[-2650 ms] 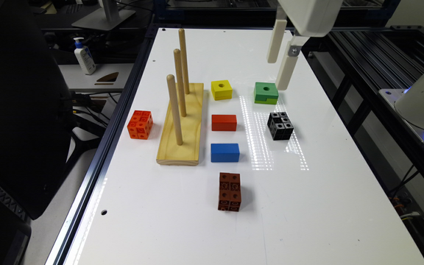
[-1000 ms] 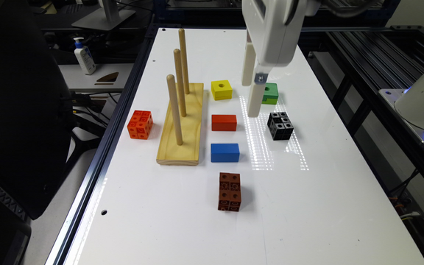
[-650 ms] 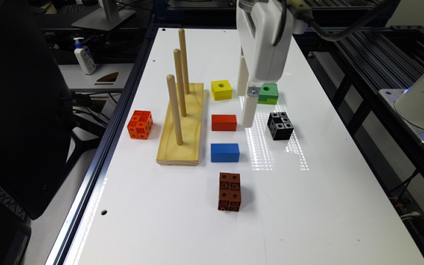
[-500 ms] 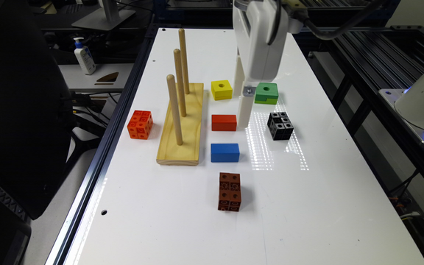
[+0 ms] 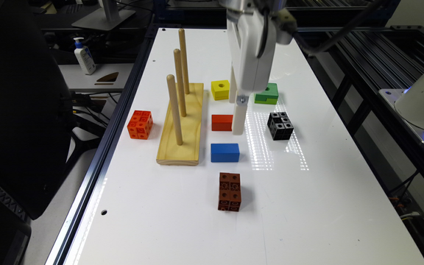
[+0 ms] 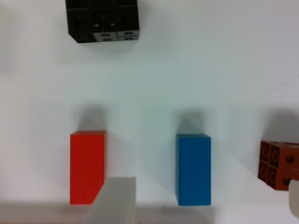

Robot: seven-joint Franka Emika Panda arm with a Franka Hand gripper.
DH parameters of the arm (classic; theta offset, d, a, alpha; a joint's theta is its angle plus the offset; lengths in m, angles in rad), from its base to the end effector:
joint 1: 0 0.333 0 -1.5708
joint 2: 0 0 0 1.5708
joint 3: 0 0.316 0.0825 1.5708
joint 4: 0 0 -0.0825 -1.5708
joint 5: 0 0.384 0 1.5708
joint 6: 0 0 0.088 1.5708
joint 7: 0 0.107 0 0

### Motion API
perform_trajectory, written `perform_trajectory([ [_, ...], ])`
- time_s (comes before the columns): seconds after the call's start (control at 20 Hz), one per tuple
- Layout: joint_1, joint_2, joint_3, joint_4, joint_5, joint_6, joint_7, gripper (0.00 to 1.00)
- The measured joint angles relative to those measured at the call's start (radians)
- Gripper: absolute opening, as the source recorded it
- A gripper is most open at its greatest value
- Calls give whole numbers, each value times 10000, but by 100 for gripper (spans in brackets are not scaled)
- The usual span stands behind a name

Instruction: Pick up narrow blue stick.

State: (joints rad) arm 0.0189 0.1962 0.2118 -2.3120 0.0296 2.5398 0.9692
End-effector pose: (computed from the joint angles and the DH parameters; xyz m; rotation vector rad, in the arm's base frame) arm 0.5139 0.1211 0.2643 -2.8502 1.1504 0.0054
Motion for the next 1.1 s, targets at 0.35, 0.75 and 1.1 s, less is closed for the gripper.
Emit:
perform_trajectory([
  [0.35,-2,307,-3,16,-5,232,0,100],
  [0.75,-4,1144,-40,63,-93,1033,0,100],
  [1.1,32,1157,-31,247,-93,1028,5,100],
])
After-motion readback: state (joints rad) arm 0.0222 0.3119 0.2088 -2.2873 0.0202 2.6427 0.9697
